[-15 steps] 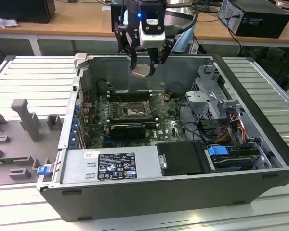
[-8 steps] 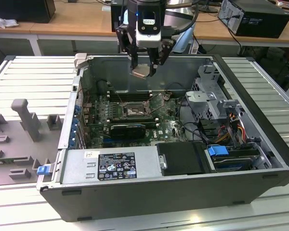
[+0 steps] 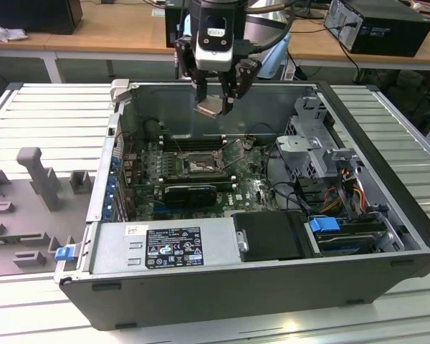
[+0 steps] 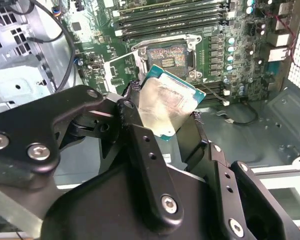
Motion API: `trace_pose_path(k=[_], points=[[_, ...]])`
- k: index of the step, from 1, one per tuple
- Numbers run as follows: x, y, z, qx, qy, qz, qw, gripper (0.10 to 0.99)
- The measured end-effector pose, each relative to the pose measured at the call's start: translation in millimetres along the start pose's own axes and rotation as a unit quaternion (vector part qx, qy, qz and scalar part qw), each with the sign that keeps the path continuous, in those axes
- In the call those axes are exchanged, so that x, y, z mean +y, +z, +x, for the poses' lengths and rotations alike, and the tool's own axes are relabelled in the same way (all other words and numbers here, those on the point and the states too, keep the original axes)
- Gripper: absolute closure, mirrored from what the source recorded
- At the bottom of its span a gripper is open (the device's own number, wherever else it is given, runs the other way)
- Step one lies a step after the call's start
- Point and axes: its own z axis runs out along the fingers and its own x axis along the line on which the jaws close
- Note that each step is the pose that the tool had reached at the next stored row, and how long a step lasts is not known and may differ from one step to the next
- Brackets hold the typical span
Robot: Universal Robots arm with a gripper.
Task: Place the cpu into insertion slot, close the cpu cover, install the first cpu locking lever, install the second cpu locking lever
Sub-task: 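Place the cpu into insertion slot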
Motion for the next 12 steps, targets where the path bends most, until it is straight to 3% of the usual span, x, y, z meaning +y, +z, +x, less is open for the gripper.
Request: trace_pose_path(k=[6, 9, 12], points=[[0.0, 0.4, 0.0, -0.0032, 0.036, -0.0007, 0.9993, 0.549], [-0.1, 1.0, 0.0, -0.0065, 0.073, -0.0014, 0.9973, 0.549], [-0.1, 1.4, 0.0, -0.0079, 0.088, -0.0017, 0.9961, 0.549]])
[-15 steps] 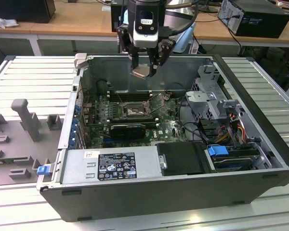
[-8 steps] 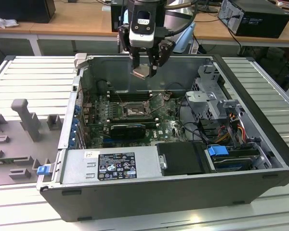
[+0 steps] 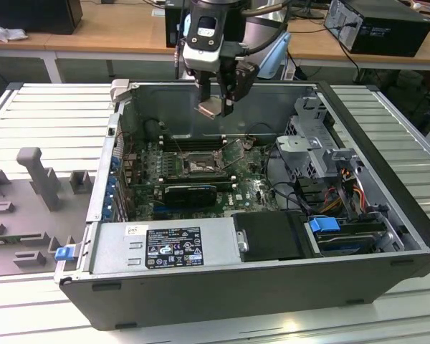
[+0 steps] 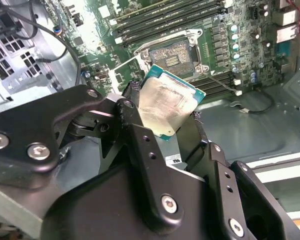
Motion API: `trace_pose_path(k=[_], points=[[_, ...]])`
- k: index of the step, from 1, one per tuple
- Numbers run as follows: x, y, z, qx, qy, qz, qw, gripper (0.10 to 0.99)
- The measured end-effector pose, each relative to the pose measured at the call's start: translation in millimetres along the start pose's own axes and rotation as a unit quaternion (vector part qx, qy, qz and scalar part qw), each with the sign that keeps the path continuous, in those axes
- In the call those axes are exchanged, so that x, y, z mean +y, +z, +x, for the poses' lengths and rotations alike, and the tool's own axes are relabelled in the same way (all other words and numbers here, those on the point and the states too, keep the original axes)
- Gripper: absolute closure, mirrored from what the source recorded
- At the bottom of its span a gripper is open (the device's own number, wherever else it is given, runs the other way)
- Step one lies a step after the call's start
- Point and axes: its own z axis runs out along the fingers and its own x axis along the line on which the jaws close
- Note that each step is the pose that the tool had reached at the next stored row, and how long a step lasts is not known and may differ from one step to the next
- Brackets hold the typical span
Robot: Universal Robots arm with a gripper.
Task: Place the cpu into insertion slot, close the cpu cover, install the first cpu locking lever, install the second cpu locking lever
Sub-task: 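Place the cpu into insertion slot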
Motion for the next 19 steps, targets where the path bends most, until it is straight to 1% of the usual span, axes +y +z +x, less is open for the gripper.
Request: trace_pose_path(k=[5, 11, 12, 14, 16, 17, 19], points=[[0.0, 0.5, 0.0, -0.0023, 0.025, -0.0005, 0.9997, 0.549], [-0.1, 1.1, 0.0, -0.005, 0.056, -0.0011, 0.9984, 0.549], [-0.1, 1.2, 0.0, -0.0056, 0.063, -0.0012, 0.998, 0.549], [-0.1, 1.6, 0.0, -0.0074, 0.082, -0.0016, 0.9966, 0.549], [-0.1, 1.8, 0.0, -0.0083, 0.092, -0.0018, 0.9957, 0.549], [-0.1, 2.0, 0.0, -0.0091, 0.102, -0.002, 0.9947, 0.549], [-0.2, 2.3, 0.0, -0.01, 0.111, -0.0021, 0.9938, 0.549]])
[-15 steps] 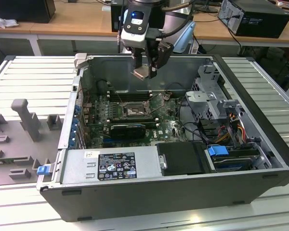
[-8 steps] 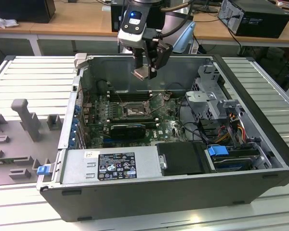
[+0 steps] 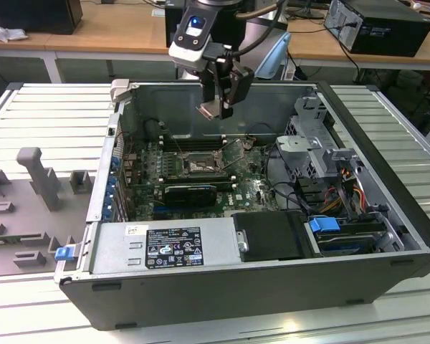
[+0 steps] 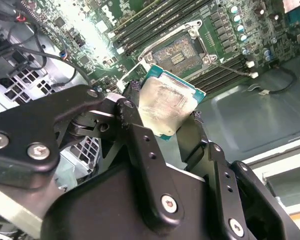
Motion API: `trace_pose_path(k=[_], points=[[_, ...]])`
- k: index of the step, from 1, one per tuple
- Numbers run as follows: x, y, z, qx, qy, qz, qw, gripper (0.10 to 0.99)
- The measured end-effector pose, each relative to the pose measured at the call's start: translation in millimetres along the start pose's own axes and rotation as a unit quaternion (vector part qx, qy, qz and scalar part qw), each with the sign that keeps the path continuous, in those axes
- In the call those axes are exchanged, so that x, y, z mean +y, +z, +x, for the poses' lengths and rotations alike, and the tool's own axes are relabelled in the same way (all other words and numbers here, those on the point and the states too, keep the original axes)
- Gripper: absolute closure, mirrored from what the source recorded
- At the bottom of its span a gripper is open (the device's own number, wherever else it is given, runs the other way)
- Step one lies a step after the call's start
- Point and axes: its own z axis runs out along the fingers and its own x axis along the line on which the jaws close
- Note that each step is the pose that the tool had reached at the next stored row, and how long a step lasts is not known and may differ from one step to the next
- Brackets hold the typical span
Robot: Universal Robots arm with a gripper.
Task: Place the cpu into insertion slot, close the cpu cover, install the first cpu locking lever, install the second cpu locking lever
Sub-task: 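Place the cpu into insertion slot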
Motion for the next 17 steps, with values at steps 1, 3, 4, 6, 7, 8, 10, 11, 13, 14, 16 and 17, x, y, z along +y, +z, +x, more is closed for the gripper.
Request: trace_pose_path(k=[1, 3, 4, 6, 7, 8, 10, 11, 13, 14, 16, 17], points=[[0.0, 0.1, 0.0, -0.0004, 0.004, -0.0001, 1.0, 0.549], [0.0, 0.6, 0.0, -0.0017, 0.019, -0.0004, 0.9998, 0.549], [-0.1, 0.8, 0.0, -0.0025, 0.027, -0.0006, 0.9996, 0.549], [-0.1, 1.3, 0.0, -0.0039, 0.043, -0.0008, 0.9991, 0.549], [-0.1, 1.7, 0.0, -0.0048, 0.054, -0.0011, 0.9985, 0.549], [-0.2, 1.9, 0.0, -0.0062, 0.069, -0.0013, 0.9976, 0.549], [-0.2, 2.6, 0.0, -0.0085, 0.095, -0.0018, 0.9955, 0.549], [-0.2, 2.9, 0.0, -0.0092, 0.103, -0.002, 0.9946, 0.549], [-0.3, 3.5, -0.1, -0.0112, 0.125, -0.0024, 0.9921, 0.549], [-0.3, 3.7, -0.1, -0.012, 0.133, -0.0026, 0.991, 0.549], [-0.4, 4.7, -0.1, -0.0148, 0.165, -0.0032, 0.9862, 0.549], [-0.5, 5.2, -0.1, -0.0165, 0.184, -0.0036, 0.9828, 0.549]])
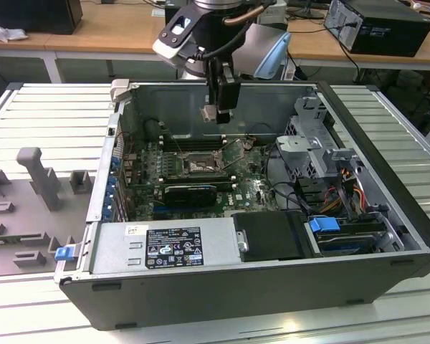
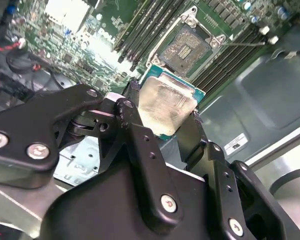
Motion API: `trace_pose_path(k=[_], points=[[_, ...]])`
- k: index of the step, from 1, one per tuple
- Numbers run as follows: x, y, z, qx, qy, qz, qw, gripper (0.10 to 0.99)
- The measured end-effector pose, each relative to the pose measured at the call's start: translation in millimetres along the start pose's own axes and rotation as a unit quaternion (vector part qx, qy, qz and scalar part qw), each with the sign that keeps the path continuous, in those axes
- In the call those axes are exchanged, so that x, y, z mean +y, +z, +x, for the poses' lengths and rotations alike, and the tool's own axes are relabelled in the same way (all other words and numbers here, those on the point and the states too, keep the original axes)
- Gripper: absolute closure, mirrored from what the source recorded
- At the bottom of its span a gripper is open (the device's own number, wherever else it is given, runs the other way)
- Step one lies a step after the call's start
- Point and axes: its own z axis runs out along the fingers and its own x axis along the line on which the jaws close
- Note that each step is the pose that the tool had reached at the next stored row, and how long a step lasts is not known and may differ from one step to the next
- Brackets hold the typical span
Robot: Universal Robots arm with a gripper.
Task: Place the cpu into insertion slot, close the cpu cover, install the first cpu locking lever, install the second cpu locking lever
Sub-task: 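Place the cpu into insertion slot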
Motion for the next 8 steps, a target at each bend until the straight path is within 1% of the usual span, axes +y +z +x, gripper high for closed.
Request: trace_pose_path(k=[2, 3, 5, 7, 8], points=[[-0.1, 1.1, 0.0, -0.0029, 0.033, -0.0007, 0.9995, 0.549], [-0.1, 1.5, 0.0, -0.0037, 0.042, -0.0008, 0.9991, 0.549], [-1.7, 2.5, 0.1, -0.0041, 0.051, -0.001, 0.9987, 0.549], [-4.1, 4.1, 0.3, -0.003, 0.051, -0.0011, 0.9987, 0.549], [-6.1, 6.3, 0.4, -0.0018, 0.051, -0.0012, 0.9987, 0.549]])
